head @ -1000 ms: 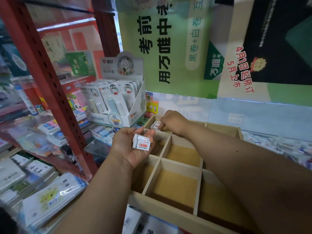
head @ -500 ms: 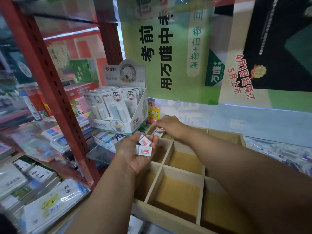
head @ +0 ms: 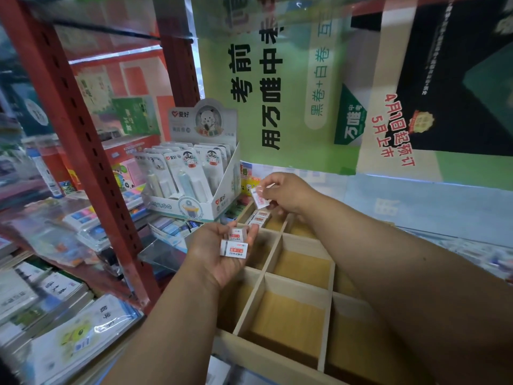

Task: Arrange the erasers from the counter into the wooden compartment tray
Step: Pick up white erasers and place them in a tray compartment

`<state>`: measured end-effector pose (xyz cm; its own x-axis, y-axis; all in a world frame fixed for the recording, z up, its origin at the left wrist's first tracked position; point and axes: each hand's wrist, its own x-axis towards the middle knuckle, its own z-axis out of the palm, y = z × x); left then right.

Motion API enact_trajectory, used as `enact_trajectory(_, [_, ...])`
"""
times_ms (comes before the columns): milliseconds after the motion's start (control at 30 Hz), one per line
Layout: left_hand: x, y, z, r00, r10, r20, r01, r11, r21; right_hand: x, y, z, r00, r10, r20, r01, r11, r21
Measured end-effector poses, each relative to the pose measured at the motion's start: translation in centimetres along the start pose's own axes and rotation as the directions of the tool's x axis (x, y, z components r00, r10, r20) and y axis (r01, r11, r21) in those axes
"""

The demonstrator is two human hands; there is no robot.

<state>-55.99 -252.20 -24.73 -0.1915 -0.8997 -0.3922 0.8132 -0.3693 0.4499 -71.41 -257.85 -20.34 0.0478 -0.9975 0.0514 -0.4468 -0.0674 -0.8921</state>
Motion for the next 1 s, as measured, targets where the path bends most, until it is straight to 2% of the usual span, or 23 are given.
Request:
enact_trajectory(200, [0.0,-0.3,-0.1,0.999,0.011,-0.031,-0.011,1.000,0.009,2.3,2.6,-0.8,0.992,-0.080,-0.098,0.030,0.903,-0.428])
enact_trajectory(400, [-0.1,-0.3,0.0,1.000,0.012,-0.024,-0.012,1.000,0.007,4.0,4.6,0.4,0.996,-0.055,-0.076,-0.017,0.690,-0.724])
enact_trajectory(567, [-0.3,-0.3,0.2,1.000,0.000,-0.024,0.000,0.999,0.033,4.0,5.0,0.4,0.978,-0.192,-0.082,0.050,0.597,-0.800])
enact_trajectory(667, [-0.4,-0.3,0.0,1.000,-0.004,-0.015,0.004,1.000,0.014,3.4,4.5,-0.4,0.991,-0.132,-0.038,0.044,0.563,-0.825])
enact_trajectory(767, [-0.5,-0.3,0.0,1.000,0.004,-0.015,-0.004,1.000,0.021,2.7,4.6,-0.8,0.997,-0.077,0.013,0.048,0.469,-0.882])
enact_trajectory(833, [-0.6,-0.5,0.1,1.000,0.003,-0.023,-0.002,1.000,0.027,2.6,5.0,-0.6,0.999,-0.047,-0.018,0.007,0.487,-0.874])
enact_trajectory(933, [-0.6,-0.5,0.0,1.000,0.005,-0.028,-0.004,0.999,0.046,3.1,5.0,-0.2,0.996,0.018,-0.088,-0.082,0.593,-0.801])
enact_trajectory(1000, [-0.6,-0.4,0.1,1.000,0.007,-0.026,-0.005,0.998,0.055,3.4,4.5,0.0,0.996,0.040,-0.073,-0.083,0.586,-0.806])
